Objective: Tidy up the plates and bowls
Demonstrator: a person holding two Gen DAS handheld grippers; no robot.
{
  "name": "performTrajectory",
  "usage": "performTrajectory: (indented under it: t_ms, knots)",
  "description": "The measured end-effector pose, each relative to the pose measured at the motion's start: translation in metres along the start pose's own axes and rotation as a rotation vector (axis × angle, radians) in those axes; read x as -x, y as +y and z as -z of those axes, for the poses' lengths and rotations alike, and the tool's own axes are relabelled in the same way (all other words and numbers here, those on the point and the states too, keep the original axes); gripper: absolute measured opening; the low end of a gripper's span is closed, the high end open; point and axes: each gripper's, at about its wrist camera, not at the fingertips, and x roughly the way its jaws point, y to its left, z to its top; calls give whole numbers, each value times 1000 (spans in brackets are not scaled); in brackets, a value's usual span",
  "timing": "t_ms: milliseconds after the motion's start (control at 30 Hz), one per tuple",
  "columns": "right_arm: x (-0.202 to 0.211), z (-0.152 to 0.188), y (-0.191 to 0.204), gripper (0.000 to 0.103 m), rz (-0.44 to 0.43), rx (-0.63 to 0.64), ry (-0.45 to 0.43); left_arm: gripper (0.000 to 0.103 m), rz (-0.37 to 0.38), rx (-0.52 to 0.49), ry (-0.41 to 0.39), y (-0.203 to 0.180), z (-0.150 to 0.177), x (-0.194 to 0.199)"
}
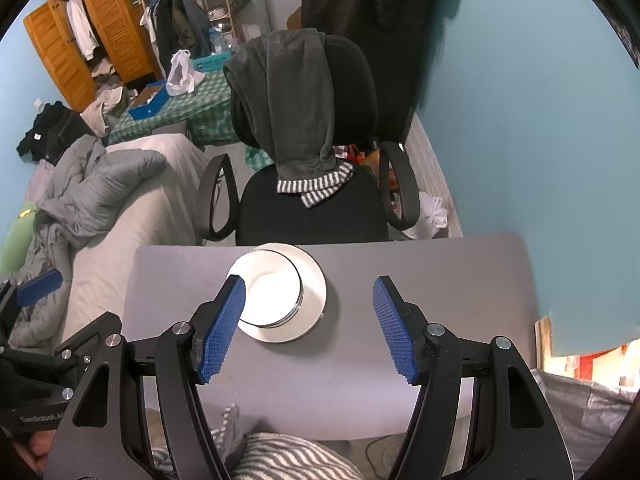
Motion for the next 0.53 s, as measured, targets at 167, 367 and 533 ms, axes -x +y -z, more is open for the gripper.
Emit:
performTrajectory:
  t_ms: [167,367,533]
  knots:
    - [-1,0,0,65,0,3,3,103,1,6,-3,1,-1,0]
    - [-5,-4,2,65,-6,21,7,103,-17,7,-15,-2,-1,0]
    - [-9,-8,3,65,-12,35,9,103,-27,9,-14,-2,-3,0]
